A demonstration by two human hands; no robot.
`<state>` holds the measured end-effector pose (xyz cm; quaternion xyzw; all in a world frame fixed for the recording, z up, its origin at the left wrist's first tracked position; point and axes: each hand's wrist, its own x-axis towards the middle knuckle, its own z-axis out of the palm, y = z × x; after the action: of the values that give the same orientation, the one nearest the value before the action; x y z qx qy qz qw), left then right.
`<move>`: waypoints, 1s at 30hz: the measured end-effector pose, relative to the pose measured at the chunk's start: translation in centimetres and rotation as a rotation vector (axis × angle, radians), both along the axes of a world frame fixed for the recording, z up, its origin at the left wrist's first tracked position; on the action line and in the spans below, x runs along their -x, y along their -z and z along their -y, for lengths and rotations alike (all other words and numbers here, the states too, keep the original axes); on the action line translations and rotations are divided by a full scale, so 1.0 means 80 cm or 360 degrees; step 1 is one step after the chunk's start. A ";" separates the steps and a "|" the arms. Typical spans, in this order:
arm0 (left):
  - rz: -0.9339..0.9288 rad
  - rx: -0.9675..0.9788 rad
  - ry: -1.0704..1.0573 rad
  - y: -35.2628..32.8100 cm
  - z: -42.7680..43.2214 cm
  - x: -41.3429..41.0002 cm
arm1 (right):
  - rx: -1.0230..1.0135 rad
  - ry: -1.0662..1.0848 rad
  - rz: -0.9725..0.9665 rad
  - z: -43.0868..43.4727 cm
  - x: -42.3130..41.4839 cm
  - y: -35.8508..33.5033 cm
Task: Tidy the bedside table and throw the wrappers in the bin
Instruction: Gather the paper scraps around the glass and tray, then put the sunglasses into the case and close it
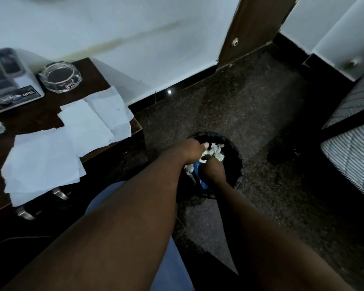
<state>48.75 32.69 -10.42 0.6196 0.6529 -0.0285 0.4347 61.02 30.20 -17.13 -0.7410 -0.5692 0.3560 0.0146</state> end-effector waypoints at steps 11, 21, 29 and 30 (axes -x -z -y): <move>0.0312 -0.0651 -0.0731 -0.103 0.078 0.061 | -0.0608 0.0011 -0.0206 0.023 0.046 -0.133; 0.0154 -0.0979 -0.0884 -0.163 0.195 0.204 | -0.0915 -0.0545 -0.0380 0.086 0.176 -0.244; -0.0236 -0.1092 -0.0893 -0.177 0.300 0.320 | -0.0875 -0.0948 -0.0405 0.141 0.319 -0.284; -0.0296 -0.1062 -0.0916 -0.177 0.313 0.339 | -0.0856 -0.0983 -0.0441 0.148 0.339 -0.285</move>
<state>21.60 7.63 3.75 0.5140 0.8084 0.2501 0.1409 33.88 18.40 5.65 -0.4508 -0.8295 0.2788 0.1762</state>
